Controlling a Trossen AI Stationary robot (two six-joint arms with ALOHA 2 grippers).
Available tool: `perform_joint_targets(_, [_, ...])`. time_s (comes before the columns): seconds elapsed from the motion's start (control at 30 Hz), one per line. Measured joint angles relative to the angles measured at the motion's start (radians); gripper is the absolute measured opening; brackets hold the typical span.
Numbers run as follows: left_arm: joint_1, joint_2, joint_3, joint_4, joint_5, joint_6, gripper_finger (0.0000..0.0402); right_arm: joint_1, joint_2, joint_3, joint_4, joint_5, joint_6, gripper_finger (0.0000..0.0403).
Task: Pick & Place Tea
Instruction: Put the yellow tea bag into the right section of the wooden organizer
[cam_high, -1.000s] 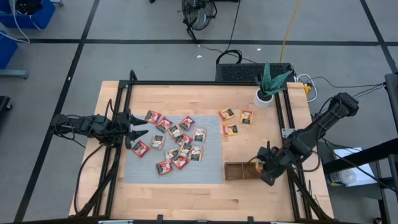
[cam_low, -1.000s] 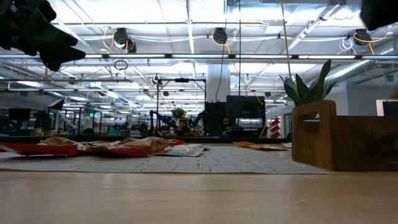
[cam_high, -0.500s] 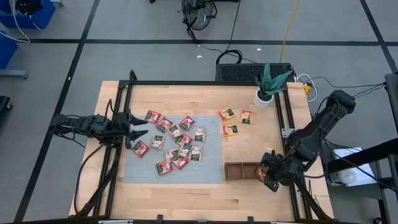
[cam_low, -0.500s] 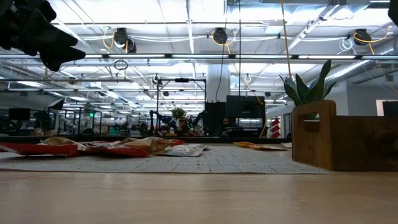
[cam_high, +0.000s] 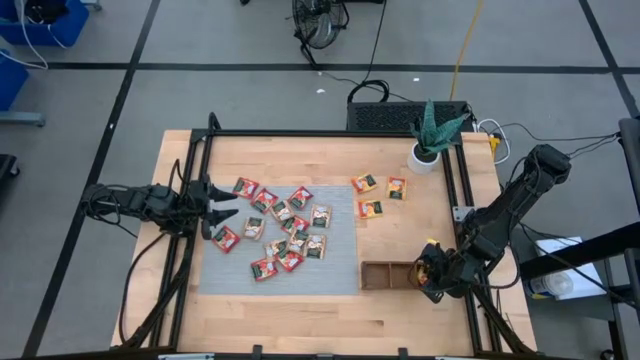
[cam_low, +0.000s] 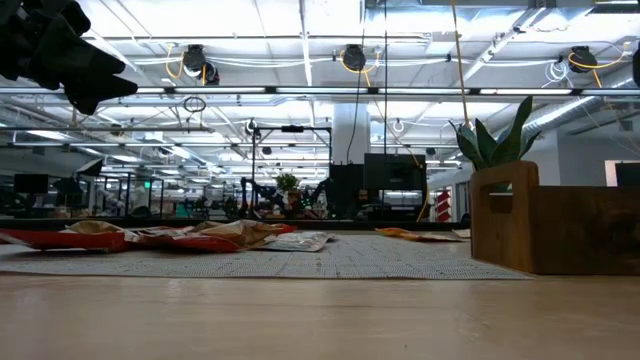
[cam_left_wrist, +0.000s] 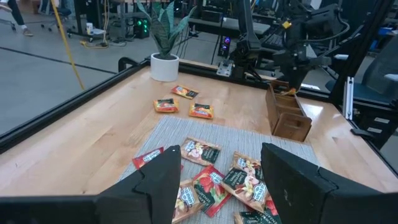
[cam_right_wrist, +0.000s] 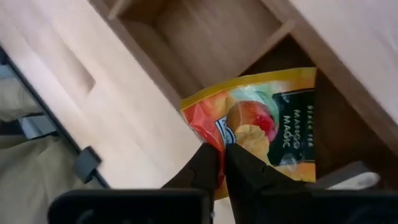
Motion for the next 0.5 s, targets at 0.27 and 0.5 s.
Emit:
perform_joint_targets(0.27, [0.0, 0.0, 0.0, 0.0, 0.0, 0.0, 0.0223, 0.0, 0.0, 0.0, -0.001, 0.078, 0.001, 0.0036])
perform_joint_targets(0.5, [0.0, 0.0, 0.0, 0.0, 0.0, 0.0, 0.0223, 0.0, 0.0, 0.0, 0.001, 0.081, 0.025, 0.0065])
